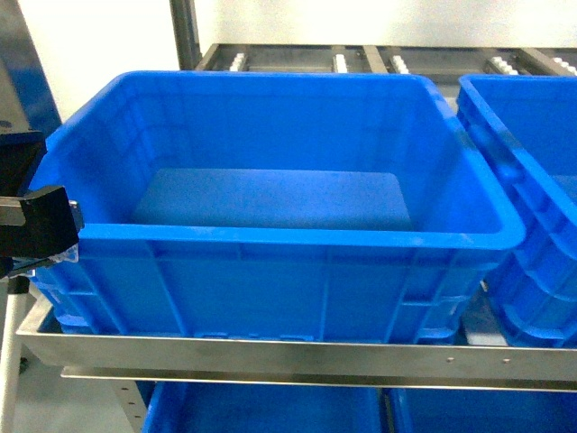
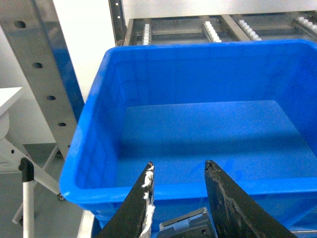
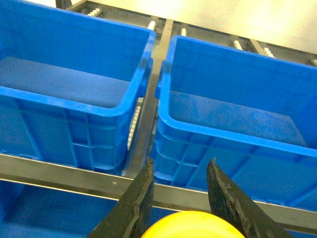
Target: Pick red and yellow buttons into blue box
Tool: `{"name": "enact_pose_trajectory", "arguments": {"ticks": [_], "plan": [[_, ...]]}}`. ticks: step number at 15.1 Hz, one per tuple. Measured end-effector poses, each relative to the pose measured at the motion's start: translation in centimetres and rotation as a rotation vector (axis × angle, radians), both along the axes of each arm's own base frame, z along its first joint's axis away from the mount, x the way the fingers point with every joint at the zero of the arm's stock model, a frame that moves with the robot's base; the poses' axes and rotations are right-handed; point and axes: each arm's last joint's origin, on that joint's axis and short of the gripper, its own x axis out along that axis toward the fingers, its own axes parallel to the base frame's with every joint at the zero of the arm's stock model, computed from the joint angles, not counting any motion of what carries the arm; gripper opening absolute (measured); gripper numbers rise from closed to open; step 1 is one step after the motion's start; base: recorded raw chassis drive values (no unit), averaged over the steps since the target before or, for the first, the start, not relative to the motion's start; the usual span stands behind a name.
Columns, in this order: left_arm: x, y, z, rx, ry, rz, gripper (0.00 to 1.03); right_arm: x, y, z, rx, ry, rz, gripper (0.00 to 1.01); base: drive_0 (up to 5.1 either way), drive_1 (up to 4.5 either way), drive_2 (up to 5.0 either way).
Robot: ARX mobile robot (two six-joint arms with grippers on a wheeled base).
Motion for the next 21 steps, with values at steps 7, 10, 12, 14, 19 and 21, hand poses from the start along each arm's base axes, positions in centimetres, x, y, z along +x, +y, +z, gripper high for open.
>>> {"name": "enact_pose_trajectory", "arguments": {"ticks": [7,10,12,14,19,21], "plan": [[0.00,0.00,-0.01,0.000,0.001,-0.001,0.27,0.00,0.00,0.00,0.000,0.000,0.000,0.29,5.0,-3.26,-1.4],[0.01,0.01,-0.02,0.001,0.001,0.000,0.27,0.00,0.00,0.00,0.000,0.000,0.000,0.29,4.9,-3.35,-1.5],[0.01,0.01,-0.03,0.001,0.003,0.000,0.27,0.00,0.00,-0.01,0.000,0.001,0.000,0.29,5.0,-3.19,-1.4],[0.01,0.01,-0.04,0.002,0.003,0.000,0.27,0.00,0.00,0.00,0.000,0.000,0.000,0.29,2.0,-0.91,-0.9],[-0.04,0.01,0.07,-0.002,-0.003,0.000,0.27,-0.01,-0.01,0.01,0.000,-0.001,-0.004,0.29,0.0,1.98,-2.0],[-0.03,0.01,0.04,-0.001,-0.001,-0.001,0.27,0.00,-0.01,0.01,0.000,-0.001,-0.004,0.29,-0.1,4.05,-4.3]]}}
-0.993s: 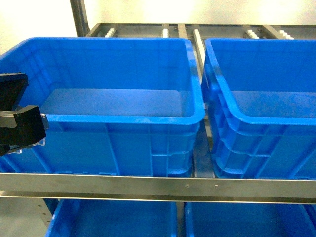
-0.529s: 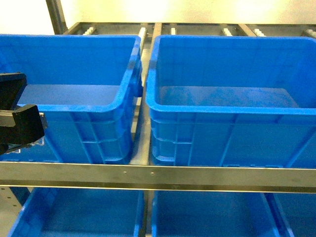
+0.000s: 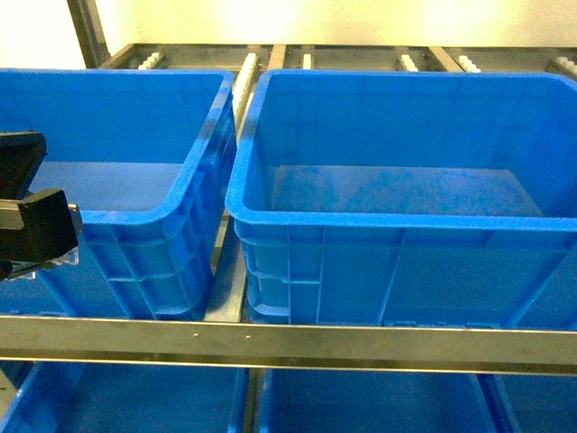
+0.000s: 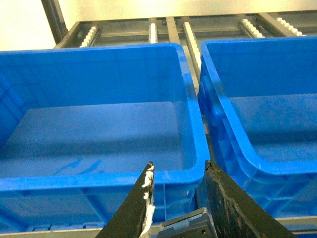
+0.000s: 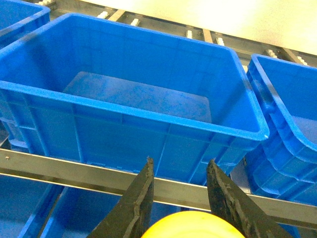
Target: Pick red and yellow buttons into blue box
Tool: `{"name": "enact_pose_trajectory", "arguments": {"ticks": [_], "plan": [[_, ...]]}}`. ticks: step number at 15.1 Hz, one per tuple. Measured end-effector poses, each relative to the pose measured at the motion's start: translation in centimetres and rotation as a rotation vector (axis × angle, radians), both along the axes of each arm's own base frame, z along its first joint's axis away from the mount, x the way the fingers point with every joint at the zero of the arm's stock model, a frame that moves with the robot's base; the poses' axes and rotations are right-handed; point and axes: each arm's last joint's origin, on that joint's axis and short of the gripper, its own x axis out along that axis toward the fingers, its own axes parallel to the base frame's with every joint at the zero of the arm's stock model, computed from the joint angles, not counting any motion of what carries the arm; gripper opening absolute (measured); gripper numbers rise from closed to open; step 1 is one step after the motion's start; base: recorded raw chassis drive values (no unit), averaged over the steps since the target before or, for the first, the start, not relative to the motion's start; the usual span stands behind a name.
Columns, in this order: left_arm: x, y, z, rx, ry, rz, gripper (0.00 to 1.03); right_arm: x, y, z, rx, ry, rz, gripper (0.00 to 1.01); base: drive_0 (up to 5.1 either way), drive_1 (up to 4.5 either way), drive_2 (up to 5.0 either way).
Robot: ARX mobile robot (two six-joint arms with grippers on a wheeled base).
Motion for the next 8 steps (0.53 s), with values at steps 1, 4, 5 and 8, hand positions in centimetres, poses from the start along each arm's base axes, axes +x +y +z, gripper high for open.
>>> {"name": "enact_pose_trajectory", "arguments": {"ticks": [1,4,5,8], "plan": [[0.00,0.00,0.00,0.000,0.000,0.001,0.27,0.00,0.00,-0.01,0.000,0.001,0.000,0.29,0.1,3.67,-3.6],[0.04,-0.01,-0.05,0.001,0.002,0.002,0.27,0.00,0.00,0.00,0.000,0.000,0.000,0.29,1.6,-0.46,-1.1],[0.03,-0.01,-0.06,0.002,0.003,0.002,0.27,0.00,0.02,-0.02,-0.001,0.002,0.005,0.29,4.9,-1.41,-3.4],[0.03,-0.01,-0.06,0.002,0.003,0.002,0.27,0.00,0.01,-0.01,0.000,0.001,0.004,0.29,4.7,-1.44,-3.6]]}}
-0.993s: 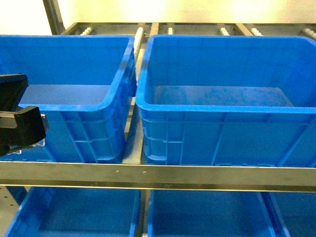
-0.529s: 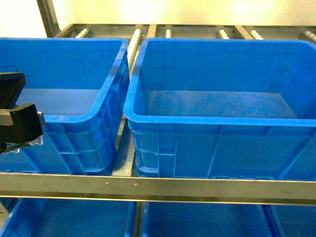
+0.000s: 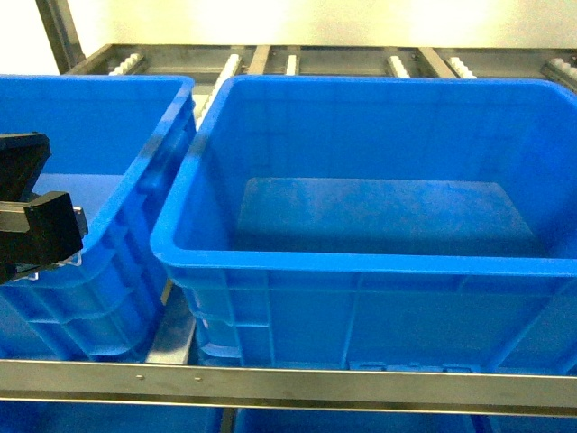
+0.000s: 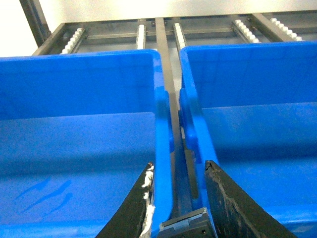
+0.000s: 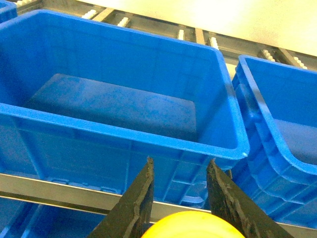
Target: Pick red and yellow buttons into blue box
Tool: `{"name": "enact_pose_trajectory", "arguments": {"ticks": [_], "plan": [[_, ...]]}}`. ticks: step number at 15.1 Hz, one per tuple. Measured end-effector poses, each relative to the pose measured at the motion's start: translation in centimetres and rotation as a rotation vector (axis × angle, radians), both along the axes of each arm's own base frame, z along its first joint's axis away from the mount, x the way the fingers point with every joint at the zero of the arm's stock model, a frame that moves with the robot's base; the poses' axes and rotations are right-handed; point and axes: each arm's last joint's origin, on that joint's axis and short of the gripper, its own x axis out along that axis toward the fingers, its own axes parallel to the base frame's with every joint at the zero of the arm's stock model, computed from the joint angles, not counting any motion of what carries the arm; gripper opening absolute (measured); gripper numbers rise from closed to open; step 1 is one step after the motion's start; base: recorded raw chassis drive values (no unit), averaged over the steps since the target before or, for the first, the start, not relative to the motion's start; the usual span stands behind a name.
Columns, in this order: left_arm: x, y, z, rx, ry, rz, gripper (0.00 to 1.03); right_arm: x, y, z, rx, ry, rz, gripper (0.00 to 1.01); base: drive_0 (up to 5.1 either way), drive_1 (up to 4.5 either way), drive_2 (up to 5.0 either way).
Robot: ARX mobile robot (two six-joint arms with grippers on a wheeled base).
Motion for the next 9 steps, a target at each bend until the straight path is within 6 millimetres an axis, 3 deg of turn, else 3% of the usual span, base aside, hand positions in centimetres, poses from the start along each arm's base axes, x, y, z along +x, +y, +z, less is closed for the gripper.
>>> {"name": "enact_pose_trajectory", "arguments": {"ticks": [2,9], "plan": [[0.00,0.00,0.00,0.000,0.000,0.001,0.27,0.00,0.00,0.00,0.000,0.000,0.000,0.29,4.9,-1.14,-3.3],[0.01,0.01,-0.01,0.000,0.001,0.001,0.27,-0.01,0.08,0.02,-0.013,0.004,0.013,0.29,0.0,0.00,0.0]]}}
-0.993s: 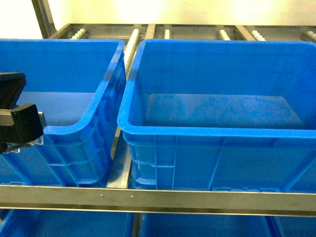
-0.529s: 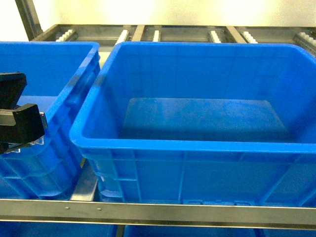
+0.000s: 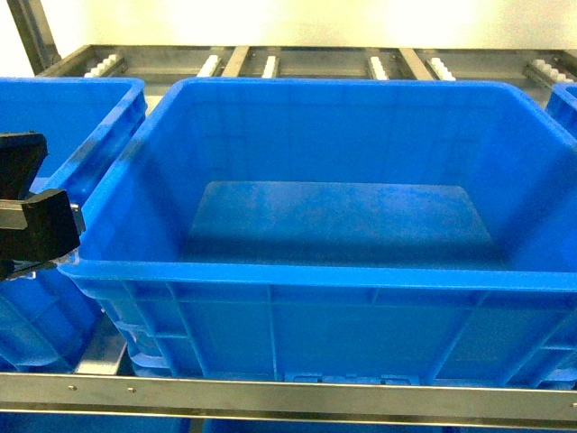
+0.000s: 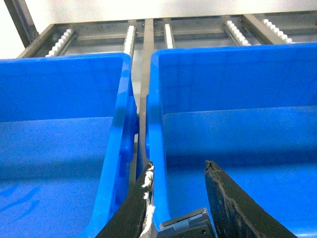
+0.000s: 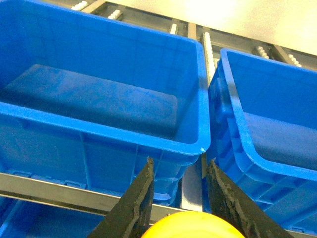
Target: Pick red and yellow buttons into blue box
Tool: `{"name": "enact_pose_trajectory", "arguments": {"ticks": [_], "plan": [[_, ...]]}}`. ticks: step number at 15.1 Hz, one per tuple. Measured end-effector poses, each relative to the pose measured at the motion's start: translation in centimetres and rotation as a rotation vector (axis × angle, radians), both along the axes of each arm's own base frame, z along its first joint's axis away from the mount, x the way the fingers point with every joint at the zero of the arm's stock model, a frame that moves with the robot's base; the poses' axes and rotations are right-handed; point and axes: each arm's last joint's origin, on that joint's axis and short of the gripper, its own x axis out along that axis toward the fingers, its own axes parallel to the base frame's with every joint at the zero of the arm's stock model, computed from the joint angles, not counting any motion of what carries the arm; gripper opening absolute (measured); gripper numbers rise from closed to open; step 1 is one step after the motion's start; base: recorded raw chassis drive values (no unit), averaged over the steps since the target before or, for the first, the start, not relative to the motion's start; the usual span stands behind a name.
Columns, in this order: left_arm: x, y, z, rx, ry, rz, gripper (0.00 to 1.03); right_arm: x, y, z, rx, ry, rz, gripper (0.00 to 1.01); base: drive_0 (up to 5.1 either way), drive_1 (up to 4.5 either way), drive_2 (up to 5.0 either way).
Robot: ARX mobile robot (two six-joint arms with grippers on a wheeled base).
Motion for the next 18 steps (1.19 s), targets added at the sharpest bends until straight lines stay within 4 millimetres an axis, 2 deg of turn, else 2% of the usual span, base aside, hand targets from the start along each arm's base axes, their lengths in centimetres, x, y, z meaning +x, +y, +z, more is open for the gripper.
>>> {"name": "enact_pose_trajectory", "arguments": {"ticks": [1,2,4,6,11,15,18], "plan": [[0.0,0.0,0.0,0.000,0.000,0.000,0.27,0.1,0.3,0.2,-0.018,0.017,0.018,0.29,0.0,0.00,0.0],[0.0,0.0,0.0,-0.001,-0.001,-0.002,0.27,0.5,0.6,1.2,-0.021,-0.004,0.047,0.29,0.0,0.00,0.0],[0.0,0.0,0.0,0.000,0.000,-0.002,0.27,2.6,0.8,4.6,-0.004,-0.070,0.042,0.29,0.0,0.00,0.0],[0.0,0.0,0.0,0.000,0.000,-0.002,0.27,4.7,1.8,6.0,-0.008,-0.068,0.090,0.29,0.0,0.00,0.0],[0.0,0.0,0.0,0.000,0.000,-0.002,0.27,11.1,5.4,5.5,-0.052,0.044,0.185,0.29,0.0,0.00,0.0],[0.0,0.0,0.0,0.000,0.000,-0.004,0.27,14.0,6.4,5.4,-0.063,0.068,0.197,0.29,0.0,0.00,0.0],[0.0,0.0,0.0,0.000,0.000,-0.003,0.27,16.1,6.7,4.0,-0.087,0.136,0.187,0.29,0.0,0.00,0.0]]}}
